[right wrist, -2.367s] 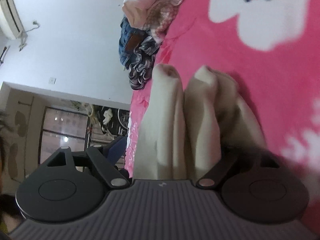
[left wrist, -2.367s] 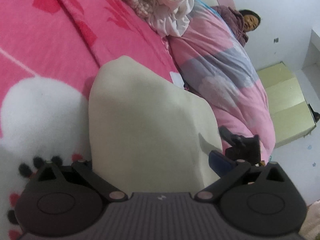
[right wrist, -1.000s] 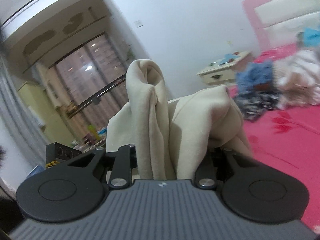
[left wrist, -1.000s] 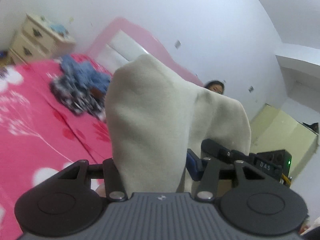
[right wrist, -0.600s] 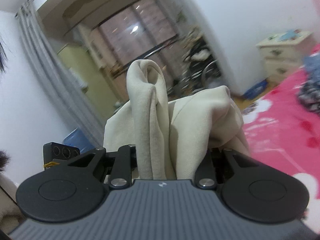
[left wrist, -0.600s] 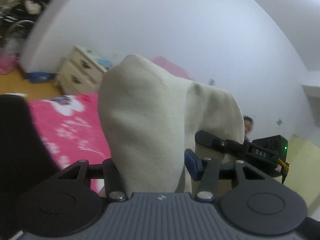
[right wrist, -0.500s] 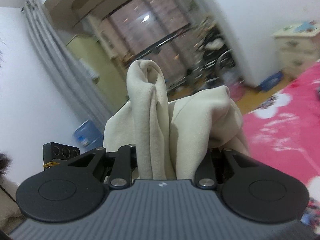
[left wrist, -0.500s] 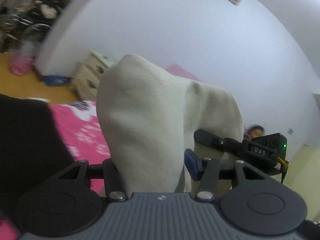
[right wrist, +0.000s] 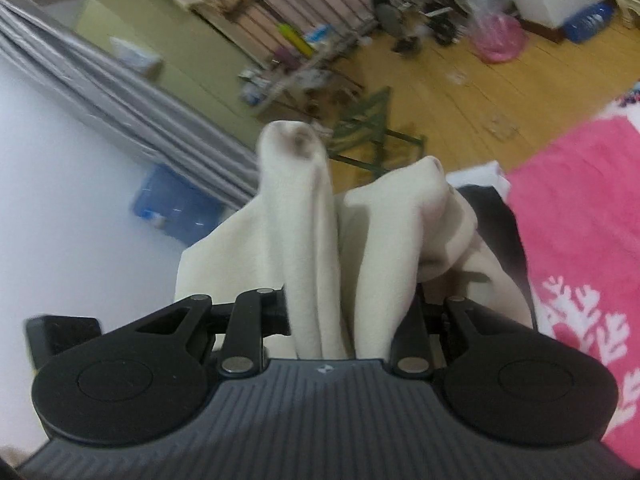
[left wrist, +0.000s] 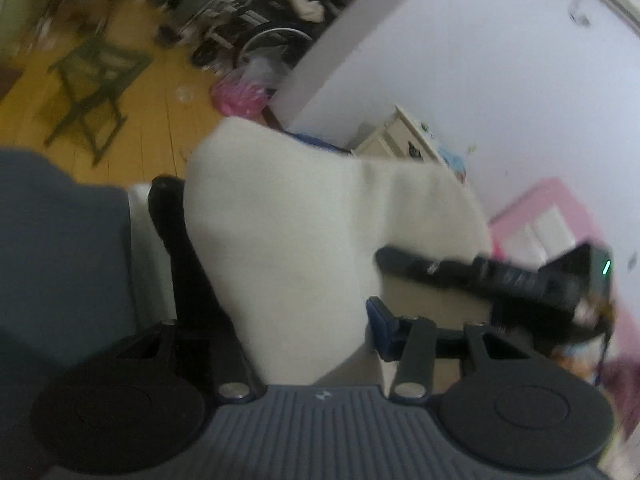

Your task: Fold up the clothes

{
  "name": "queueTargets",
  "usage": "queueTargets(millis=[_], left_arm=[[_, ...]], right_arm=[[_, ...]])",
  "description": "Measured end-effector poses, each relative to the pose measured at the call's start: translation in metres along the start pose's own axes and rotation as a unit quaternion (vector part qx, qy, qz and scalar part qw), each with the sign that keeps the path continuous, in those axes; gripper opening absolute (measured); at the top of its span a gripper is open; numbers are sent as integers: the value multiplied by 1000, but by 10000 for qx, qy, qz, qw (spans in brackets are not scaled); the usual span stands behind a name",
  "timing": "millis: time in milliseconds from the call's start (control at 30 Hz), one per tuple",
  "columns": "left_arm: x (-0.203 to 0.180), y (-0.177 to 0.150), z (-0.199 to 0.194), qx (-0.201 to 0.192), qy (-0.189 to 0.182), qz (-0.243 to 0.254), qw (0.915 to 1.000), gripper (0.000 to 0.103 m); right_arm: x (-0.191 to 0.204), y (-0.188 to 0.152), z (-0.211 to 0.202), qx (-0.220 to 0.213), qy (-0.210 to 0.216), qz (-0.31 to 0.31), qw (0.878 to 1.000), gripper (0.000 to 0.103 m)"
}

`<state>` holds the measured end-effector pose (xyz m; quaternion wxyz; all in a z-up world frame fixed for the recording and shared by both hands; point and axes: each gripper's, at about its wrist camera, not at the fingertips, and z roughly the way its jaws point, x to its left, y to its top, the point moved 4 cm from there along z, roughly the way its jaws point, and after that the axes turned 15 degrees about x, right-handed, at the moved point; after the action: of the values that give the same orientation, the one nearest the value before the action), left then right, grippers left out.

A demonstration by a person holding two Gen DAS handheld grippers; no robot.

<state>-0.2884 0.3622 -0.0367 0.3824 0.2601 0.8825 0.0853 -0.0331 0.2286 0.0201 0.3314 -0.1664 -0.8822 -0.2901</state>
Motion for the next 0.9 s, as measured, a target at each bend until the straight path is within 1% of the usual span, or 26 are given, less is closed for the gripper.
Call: queueTargets(millis=[100,167,200,267,367,400,433,467,500,533,567,600,633,700,767,833,900], left_arm=[[-12,4,-14,-117,-29,178,9998,49],[-15,2,-19,-89,58,339,9994,51],[-17,2,-10,-8,183,404,9990,54],[-13,-2,9,192,458,493,9975,55],[-3,5,24,174,680,461,9965,60],[-2,5,21,176,661,421,9968,64],[-1,6,18,164,655,386,9970,68],[-1,6,10,76,719,373,9967,80],[-1,6,2,-12,784,360,9963,88],[-2,6,-7,-106,838,354,9958,89],[-3,7,-17,-225,830,385,9956,90],[-3,11,-24,-292,798,403,9956,91],[-4,9,-34,-378,784,399,9954,92],[-9,4,-49,-479,809,474,9944,92],[-16,-3,-59,-465,881,600,9932,92],[-24,-10,-60,-347,906,822,9919,92],[-23,-19,-54,-91,862,888,9923,92]], right_arm=[[-10,4,15,115,-125,22,9999,25],[-16,7,25,192,-208,37,9996,25],[-20,9,29,230,-250,44,9994,26],[-26,12,39,307,-333,59,9990,27],[-36,16,54,421,-458,81,9980,32],[-39,16,55,357,-408,97,9985,34],[-42,15,56,283,-349,113,9989,40],[-44,15,54,227,-309,160,9991,43],[-47,14,51,213,-312,196,9991,48],[-49,14,48,204,-319,231,9990,56],[-50,16,46,209,-405,183,9988,60],[-51,18,44,216,-499,127,9984,67],[-51,20,41,202,-573,69,9981,72],[-53,24,34,171,-716,-48,9973,72],[-51,26,21,30,-808,-111,9967,72],[-49,28,2,-345,-981,-217,9943,74],[-48,20,-20,-697,-931,-163,9931,75]])
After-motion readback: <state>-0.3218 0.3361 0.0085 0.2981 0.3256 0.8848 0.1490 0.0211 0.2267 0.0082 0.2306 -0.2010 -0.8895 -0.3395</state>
